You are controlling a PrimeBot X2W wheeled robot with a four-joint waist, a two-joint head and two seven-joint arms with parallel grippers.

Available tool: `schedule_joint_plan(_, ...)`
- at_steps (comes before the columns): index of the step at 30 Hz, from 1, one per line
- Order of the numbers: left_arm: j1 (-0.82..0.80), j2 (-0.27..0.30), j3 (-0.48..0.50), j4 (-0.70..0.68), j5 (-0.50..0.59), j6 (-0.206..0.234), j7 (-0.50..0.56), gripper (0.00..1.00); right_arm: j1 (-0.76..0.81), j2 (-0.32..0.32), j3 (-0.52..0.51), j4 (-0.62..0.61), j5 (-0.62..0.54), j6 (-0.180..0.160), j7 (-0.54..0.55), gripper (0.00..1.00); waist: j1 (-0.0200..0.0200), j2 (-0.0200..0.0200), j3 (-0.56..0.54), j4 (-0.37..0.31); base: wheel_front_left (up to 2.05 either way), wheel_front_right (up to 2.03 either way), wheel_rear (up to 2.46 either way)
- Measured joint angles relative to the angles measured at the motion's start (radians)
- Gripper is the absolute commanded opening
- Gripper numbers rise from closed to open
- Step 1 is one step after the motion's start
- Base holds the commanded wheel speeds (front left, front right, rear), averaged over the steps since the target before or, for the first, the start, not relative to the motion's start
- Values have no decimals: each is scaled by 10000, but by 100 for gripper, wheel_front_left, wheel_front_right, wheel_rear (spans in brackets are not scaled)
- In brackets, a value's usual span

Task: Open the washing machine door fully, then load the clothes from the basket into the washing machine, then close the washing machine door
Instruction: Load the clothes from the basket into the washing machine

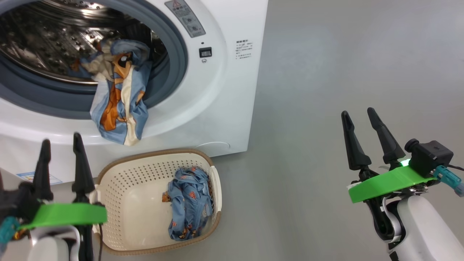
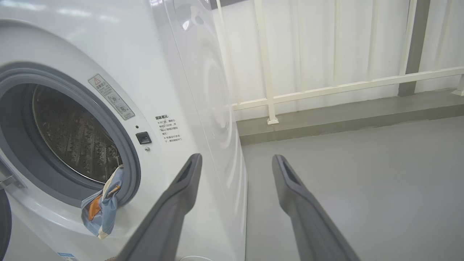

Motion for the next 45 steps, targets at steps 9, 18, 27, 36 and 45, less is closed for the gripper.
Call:
schedule_joint_plan(9,1011,-211,17,-932,77,88,0,100,248,-192,-69,-67,-81,0,0,100,-1,0,-210,270,0,0,0)
schedule_joint_plan(18,1339,-357,-63,-1097,94,132,0,100,362,-236,21,-2,-84,0,0,100,0,0,-424,302,0,0,0)
schedule_joint_plan(27,1396,-437,-132,-1131,92,180,0,100,362,-307,77,48,-82,0,0,100,-1,0,-449,262,0,0,0)
schedule_joint_plan(36,1396,-447,-226,-951,65,178,15,100,362,-407,109,71,-27,0,0,100,-1,0,-360,278,0,0,0)
schedule_joint_plan(45,789,-261,-736,575,59,157,472,100,349,-380,244,59,-19,0,0,100,-1,0,12,177,0,0,0)
